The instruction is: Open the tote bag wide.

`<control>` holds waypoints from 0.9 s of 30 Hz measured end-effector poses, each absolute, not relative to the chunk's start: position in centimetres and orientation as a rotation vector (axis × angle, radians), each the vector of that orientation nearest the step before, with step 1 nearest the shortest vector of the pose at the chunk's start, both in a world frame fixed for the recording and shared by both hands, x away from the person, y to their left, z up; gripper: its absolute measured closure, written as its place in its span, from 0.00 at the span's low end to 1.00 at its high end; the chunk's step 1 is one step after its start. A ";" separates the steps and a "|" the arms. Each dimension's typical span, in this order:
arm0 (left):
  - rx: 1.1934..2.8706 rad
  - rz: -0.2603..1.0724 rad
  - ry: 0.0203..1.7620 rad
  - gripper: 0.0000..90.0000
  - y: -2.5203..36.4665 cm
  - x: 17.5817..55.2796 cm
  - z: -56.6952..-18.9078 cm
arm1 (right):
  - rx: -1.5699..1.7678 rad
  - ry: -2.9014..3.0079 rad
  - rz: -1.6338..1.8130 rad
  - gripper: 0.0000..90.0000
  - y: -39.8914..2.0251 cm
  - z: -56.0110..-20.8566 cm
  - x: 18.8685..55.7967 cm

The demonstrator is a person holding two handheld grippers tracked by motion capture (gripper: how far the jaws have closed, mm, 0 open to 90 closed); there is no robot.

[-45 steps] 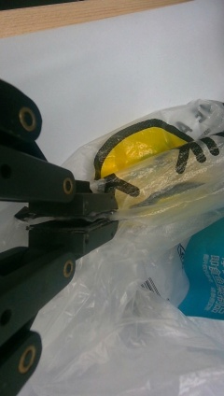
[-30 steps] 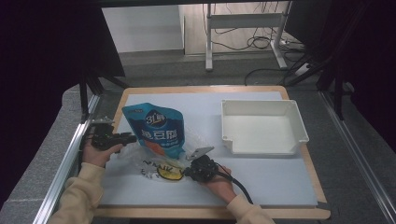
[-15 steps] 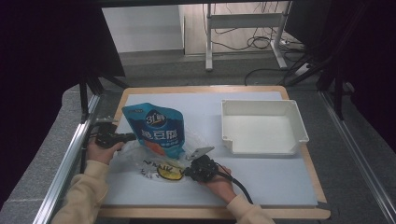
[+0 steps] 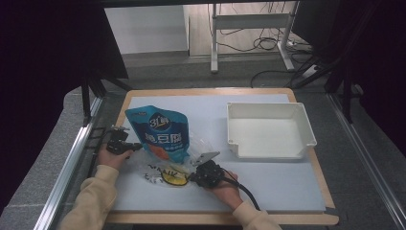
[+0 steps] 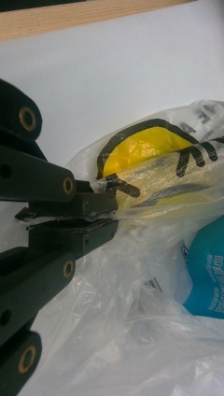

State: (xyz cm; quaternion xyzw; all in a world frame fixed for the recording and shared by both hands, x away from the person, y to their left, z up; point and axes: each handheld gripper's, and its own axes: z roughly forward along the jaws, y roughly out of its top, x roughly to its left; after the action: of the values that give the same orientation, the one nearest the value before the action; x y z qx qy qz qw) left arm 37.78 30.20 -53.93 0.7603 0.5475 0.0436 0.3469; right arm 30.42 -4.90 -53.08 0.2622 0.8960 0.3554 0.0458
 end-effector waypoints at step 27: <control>1.937 0.115 1.416 0.96 30.4 37.6 -54.3 | 0.709 2.655 1.198 0.72 -6.6 -49.2 29.5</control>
State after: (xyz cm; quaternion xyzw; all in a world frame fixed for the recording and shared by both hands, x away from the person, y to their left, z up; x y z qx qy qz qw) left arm 37.57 30.44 -54.26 0.7518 0.5496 0.0446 0.3616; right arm 29.49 -6.63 -49.18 0.2360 0.8834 0.3985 0.0719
